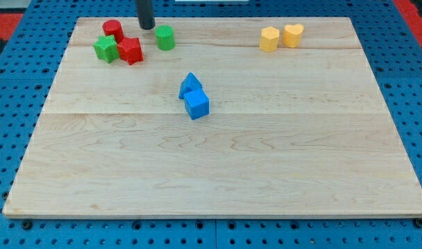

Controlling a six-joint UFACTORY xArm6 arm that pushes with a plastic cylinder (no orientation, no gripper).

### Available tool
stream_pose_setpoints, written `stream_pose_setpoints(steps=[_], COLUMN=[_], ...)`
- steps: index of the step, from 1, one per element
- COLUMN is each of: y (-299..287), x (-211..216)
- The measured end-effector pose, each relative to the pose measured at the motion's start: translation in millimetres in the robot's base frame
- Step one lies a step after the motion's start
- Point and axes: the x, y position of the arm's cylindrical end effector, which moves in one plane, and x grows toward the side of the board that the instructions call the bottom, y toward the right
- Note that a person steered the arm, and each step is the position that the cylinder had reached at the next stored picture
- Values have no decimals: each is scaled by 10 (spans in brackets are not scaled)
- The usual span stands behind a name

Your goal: Place the green circle at the top of blue triangle

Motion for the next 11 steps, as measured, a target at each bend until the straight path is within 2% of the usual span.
stream_pose_setpoints(steps=[2,3,4,5,6,7,9,11], y=[39,-181,-82,271,356,356,481,475], x=[1153,587,272,415,861,1025,552,429])
